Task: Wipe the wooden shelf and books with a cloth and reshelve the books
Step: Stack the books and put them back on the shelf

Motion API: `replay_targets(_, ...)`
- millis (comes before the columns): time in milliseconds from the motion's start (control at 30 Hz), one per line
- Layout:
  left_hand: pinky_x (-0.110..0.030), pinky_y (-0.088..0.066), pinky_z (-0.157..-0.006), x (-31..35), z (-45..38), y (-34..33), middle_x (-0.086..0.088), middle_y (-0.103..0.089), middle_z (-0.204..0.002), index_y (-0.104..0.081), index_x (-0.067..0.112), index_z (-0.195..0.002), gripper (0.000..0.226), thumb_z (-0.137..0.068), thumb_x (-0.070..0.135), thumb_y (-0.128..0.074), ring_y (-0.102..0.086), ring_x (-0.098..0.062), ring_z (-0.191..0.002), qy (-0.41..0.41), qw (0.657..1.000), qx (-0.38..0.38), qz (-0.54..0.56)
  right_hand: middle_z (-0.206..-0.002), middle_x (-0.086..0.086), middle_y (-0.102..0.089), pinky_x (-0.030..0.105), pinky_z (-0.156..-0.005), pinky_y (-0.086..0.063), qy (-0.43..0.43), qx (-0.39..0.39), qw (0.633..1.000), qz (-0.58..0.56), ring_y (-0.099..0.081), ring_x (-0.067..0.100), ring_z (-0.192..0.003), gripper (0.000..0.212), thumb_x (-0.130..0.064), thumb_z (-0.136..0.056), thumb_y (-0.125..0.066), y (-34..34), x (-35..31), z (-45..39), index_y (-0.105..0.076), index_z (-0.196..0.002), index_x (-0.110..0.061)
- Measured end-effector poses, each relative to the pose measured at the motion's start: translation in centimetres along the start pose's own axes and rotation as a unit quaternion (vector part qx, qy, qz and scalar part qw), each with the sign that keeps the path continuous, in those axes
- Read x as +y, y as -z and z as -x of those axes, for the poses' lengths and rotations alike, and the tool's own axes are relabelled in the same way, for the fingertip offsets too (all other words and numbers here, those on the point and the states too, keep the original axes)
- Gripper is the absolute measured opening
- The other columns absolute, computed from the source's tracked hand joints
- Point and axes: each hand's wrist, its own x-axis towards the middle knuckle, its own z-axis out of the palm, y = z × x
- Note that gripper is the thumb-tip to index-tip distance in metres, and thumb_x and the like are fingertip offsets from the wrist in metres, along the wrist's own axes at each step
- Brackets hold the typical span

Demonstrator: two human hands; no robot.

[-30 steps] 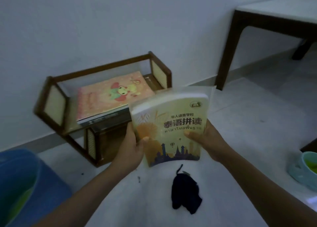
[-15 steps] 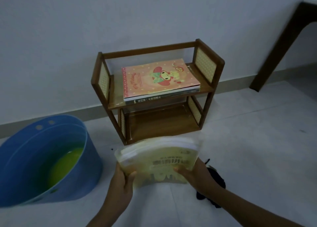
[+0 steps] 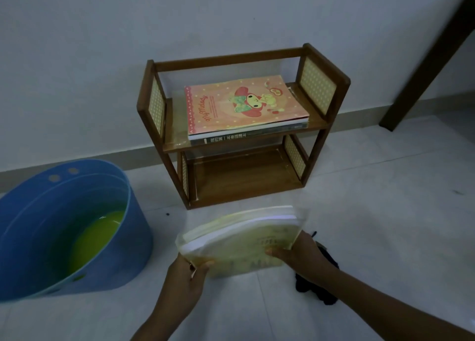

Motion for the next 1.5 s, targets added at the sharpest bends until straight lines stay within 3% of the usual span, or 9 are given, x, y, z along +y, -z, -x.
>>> replay_targets(167, -0.017, -0.050, -0.085, 7.6, -0.5, 3.7, 0.019, -0.047, -0.127, -0.034, 0.043, -0.128, 0.083, -0.068, 0.015, -0.084, -0.051, -0.004, -0.114, -0.023, 1.000, 0.014, 0.011, -0.095, -0.012, -0.073, 0.020, -0.073, -0.056, 0.008, 0.009, 1.000, -0.005, -0.069, 0.002, -0.090, 0.031, -0.018, -0.078, -0.077, -0.3, 0.3, 0.1, -0.067, -0.107, -0.019)
replay_targets(267, -0.034, -0.035, -0.108, 14.7, -1.4, 5.3, 0.024, -0.033, -0.143, -0.006, 0.044, -0.146, 0.110, -0.067, 0.039, -0.083, -0.033, -0.003, -0.132, -0.127, 0.956, -0.016, -0.266, -0.099, -0.010, -0.072, 0.019, -0.075, -0.056, 0.007, 0.009, 1.000, 0.006, -0.068, 0.000, -0.090, 0.032, -0.017, -0.079, -0.076, -0.3, 0.3, -0.1, -0.066, -0.109, -0.017)
replay_targets(367, -0.039, -0.036, -0.108, 17.1, -2.6, 2.5, 0.007, -0.043, -0.145, -0.007, 0.032, -0.149, 0.105, -0.072, 0.054, -0.073, -0.044, -0.018, -0.130, -0.168, 0.860, -0.103, -0.471, -0.096, -0.011, -0.071, 0.020, -0.075, -0.056, -0.001, 0.014, 1.000, 0.014, -0.068, -0.002, -0.087, 0.028, -0.016, -0.078, -0.077, -0.3, 0.2, -0.1, -0.067, -0.103, -0.022)
replay_targets(467, -0.031, -0.048, -0.074, 16.2, -3.2, 0.3, 0.003, -0.064, -0.107, -0.044, 0.024, -0.128, 0.055, -0.083, 0.048, -0.064, -0.063, -0.017, -0.092, -0.194, 0.838, -0.086, -0.502, -0.093, -0.015, -0.068, 0.012, -0.071, -0.053, -0.004, 0.017, 0.999, 0.039, -0.064, -0.009, -0.086, 0.029, -0.021, -0.077, -0.079, -0.4, 0.1, 0.0, -0.062, -0.097, -0.032)
replay_targets(700, -0.030, -0.053, -0.070, 12.4, -3.5, 4.0, 0.012, -0.070, -0.092, -0.060, 0.039, -0.108, 0.033, -0.078, 0.050, -0.069, -0.064, -0.006, -0.081, -0.077, 0.971, -0.022, -0.224, -0.140, -0.008, -0.033, 0.021, -0.090, -0.048, -0.089, -0.030, 0.995, -0.037, -0.040, 0.012, -0.127, 0.107, -0.013, -0.062, -0.089, 2.8, 2.2, -0.4, -0.019, -0.142, -0.029)
replay_targets(867, -0.022, -0.057, -0.055, 6.8, -3.2, 4.3, 0.004, -0.077, -0.084, -0.069, 0.017, -0.100, 0.045, -0.062, 0.035, -0.085, -0.073, -0.014, -0.076, 0.042, 0.992, -0.015, 0.115, -0.131, 0.021, -0.055, 0.053, -0.099, -0.046, -0.040, -0.061, 0.962, -0.262, -0.055, 0.034, -0.121, 0.069, 0.007, -0.076, -0.074, 4.6, 1.7, -0.7, -0.042, -0.135, -0.009)
replay_targets(1167, -0.041, -0.056, -0.082, -3.0, -2.9, 1.1, 0.015, -0.075, -0.088, -0.075, 0.039, -0.083, 0.037, -0.052, 0.029, -0.093, -0.071, -0.008, -0.085, 0.078, 0.989, 0.002, 0.128, -0.094, -0.017, -0.063, -0.001, -0.069, -0.042, 0.023, 0.076, 0.994, 0.076, -0.058, -0.019, -0.084, 0.043, 0.001, -0.076, -0.075, 5.0, 0.3, -0.4, -0.057, -0.100, -0.030)
replay_targets(1333, -0.002, -0.048, -0.067, -4.9, -2.3, 0.2, 0.008, -0.064, -0.087, -0.062, 0.030, -0.085, 0.039, -0.056, 0.051, -0.079, -0.062, -0.016, -0.090, 0.132, 0.985, -0.008, 0.111, -0.093, -0.026, -0.069, 0.003, -0.074, -0.044, 0.052, 0.080, 0.990, 0.100, -0.061, -0.013, -0.091, 0.046, -0.001, -0.081, -0.070, 3.6, 1.1, 0.8, -0.056, -0.099, -0.041)
replay_targets(1500, -0.047, -0.054, -0.088, -6.5, -2.1, 0.4, -0.002, -0.075, -0.100, -0.075, 0.034, -0.096, 0.046, -0.052, 0.047, -0.086, -0.070, -0.026, -0.096, 0.082, 0.987, 0.001, 0.137, -0.098, -0.026, -0.064, 0.001, -0.074, -0.042, 0.026, 0.060, 0.990, 0.122, -0.057, -0.019, -0.092, 0.039, -0.014, -0.080, -0.073, 3.7, 2.3, 0.7, -0.056, -0.106, -0.037)
